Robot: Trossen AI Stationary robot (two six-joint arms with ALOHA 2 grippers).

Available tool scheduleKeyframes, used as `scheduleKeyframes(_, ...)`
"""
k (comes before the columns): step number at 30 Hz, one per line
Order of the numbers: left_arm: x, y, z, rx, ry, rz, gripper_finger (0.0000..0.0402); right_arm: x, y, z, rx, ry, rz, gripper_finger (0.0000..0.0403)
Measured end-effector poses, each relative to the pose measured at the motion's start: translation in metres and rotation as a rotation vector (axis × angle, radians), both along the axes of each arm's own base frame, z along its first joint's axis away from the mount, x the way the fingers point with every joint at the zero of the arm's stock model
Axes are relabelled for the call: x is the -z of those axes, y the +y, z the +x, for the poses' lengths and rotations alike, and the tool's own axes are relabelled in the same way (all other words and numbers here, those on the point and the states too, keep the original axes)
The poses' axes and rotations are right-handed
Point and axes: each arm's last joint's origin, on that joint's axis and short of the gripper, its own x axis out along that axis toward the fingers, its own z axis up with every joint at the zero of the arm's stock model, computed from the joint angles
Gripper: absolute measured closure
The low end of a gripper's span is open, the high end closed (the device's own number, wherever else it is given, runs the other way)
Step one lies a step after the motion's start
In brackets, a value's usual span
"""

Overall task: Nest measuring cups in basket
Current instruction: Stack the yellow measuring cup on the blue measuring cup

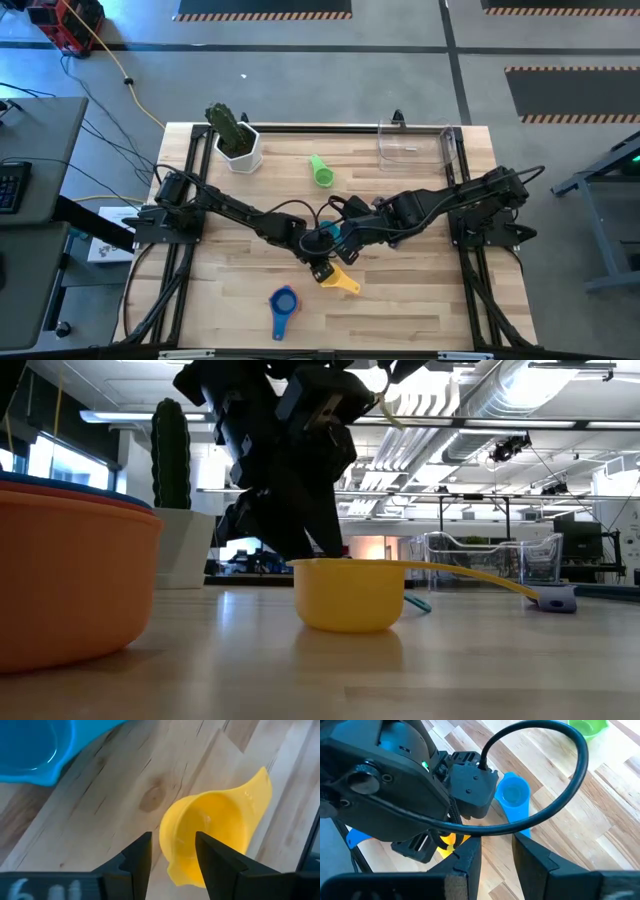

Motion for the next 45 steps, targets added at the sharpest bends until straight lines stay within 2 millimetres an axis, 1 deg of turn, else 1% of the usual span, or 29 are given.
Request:
scheduleKeyframes(8, 0.013, -0.001, 0.001, 0.000, 0.044, -0.003, 0.0271, 0.000, 0.000, 0.000, 0.002, -0.002, 0.002, 0.0302)
scheduleKeyframes(14, 0.014, 0.000, 0.001, -0.024, 0.039, 0.043, 0.0278, 0.000, 0.000, 0.000, 0.003, -0.003, -0.001, 0.0302)
scheduleKeyframes(18, 0.014, 0.000, 0.001, -0.024, 0.037, 0.046, 0.0311, 0.000, 0.000, 0.000, 0.002, -0.003, -0.002, 0.0302)
scheduleKeyframes(24, 0.014, 0.000, 0.001, 0.017, 0.027, 0.075, 0.0387, 0.000, -0.001, 0.000, 0.008, -0.005, -0.016, 0.0302)
scheduleKeyframes(26, 0.014, 0.000, 0.001, 0.019, 0.027, 0.077, 0.0394, 0.000, -0.001, 0.000, 0.008, -0.005, -0.016, 0.0302)
scheduleKeyframes(30, 0.014, 0.000, 0.001, 0.052, 0.023, 0.089, 0.0391, 0.000, -0.001, 0.000, 0.009, -0.005, -0.018, 0.0302)
scheduleKeyframes(34, 0.009, -0.001, -0.002, 0.123, 0.022, 0.089, 0.0397, 0.000, -0.001, 0.000, 0.009, -0.005, -0.019, 0.0302)
scheduleKeyframes(36, 0.005, -0.001, -0.007, 0.172, 0.046, 0.098, 0.0396, 0.000, -0.001, 0.000, 0.009, -0.005, -0.018, 0.0302)
scheduleKeyframes(41, -0.014, -0.005, -0.020, 0.305, 0.055, 0.155, 0.0398, 0.000, -0.001, 0.000, 0.017, -0.009, -0.021, 0.0302)
scheduleKeyframes(45, -0.033, -0.009, -0.033, 0.415, 0.038, 0.200, 0.0397, 0.000, -0.001, 0.001, 0.035, -0.019, -0.021, 0.0302)
